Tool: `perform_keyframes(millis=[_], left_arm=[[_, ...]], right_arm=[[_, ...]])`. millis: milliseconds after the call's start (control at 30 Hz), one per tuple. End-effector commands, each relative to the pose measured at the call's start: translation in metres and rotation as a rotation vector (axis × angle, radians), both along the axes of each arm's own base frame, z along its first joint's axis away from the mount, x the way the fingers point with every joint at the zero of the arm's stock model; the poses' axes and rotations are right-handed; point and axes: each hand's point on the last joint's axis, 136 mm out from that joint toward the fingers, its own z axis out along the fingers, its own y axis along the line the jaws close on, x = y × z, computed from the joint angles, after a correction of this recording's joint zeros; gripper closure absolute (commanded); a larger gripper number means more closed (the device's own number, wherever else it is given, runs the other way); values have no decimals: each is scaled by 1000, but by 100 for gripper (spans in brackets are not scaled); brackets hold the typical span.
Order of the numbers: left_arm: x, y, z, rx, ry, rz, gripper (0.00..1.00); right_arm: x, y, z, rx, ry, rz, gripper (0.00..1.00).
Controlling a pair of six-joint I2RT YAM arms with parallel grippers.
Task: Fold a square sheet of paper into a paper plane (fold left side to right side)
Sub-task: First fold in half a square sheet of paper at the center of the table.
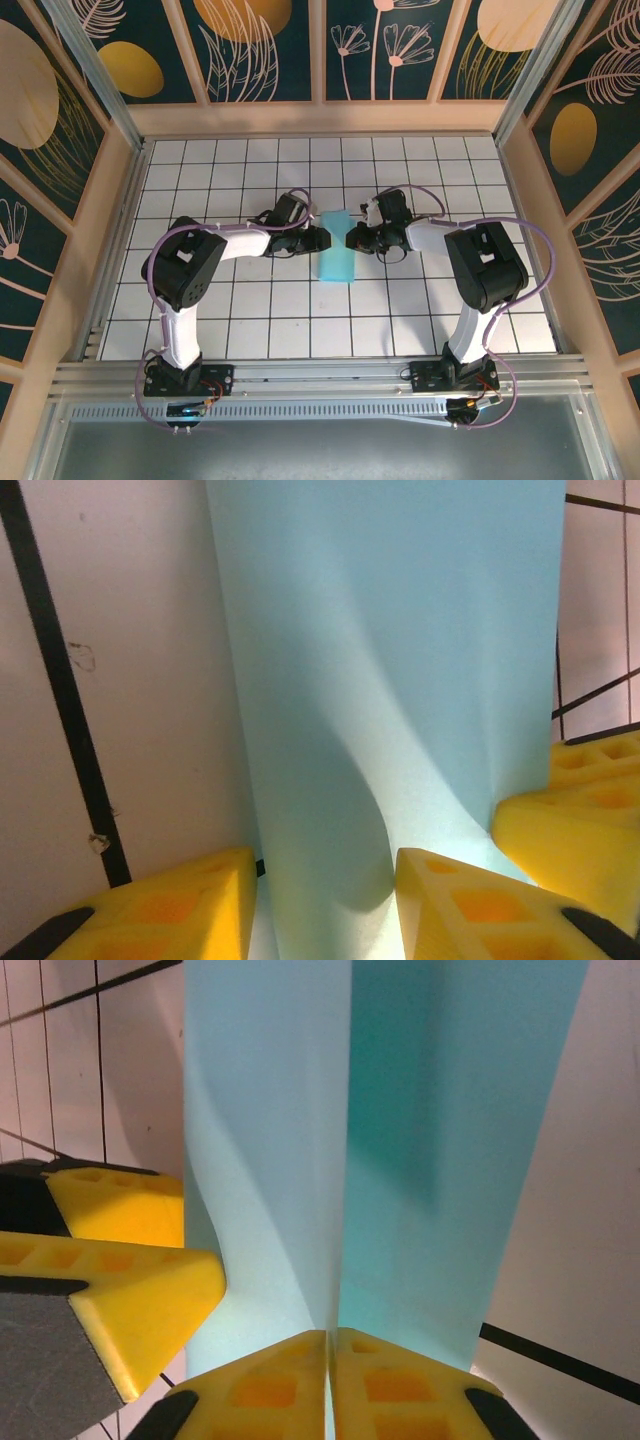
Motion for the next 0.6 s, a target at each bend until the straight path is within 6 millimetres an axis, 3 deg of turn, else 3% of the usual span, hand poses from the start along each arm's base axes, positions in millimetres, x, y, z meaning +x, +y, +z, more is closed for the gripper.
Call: perform_keyframes(millis=[0,167,333,567], left_arm=[[-17,3,-34,98,86,-6,60],[-20,4,-43,144,98,-9,59],[-23,1,-47,168,103,-28,59],[-26,1,-53,220,104,-68,57]], right_arm=[[4,1,4,-27,-21,2,83],[8,-13,11,-96,-59,-32,72],[14,-43,21,-183,-105,-100,61],[22,-78,38,-188,-160,-205,56]])
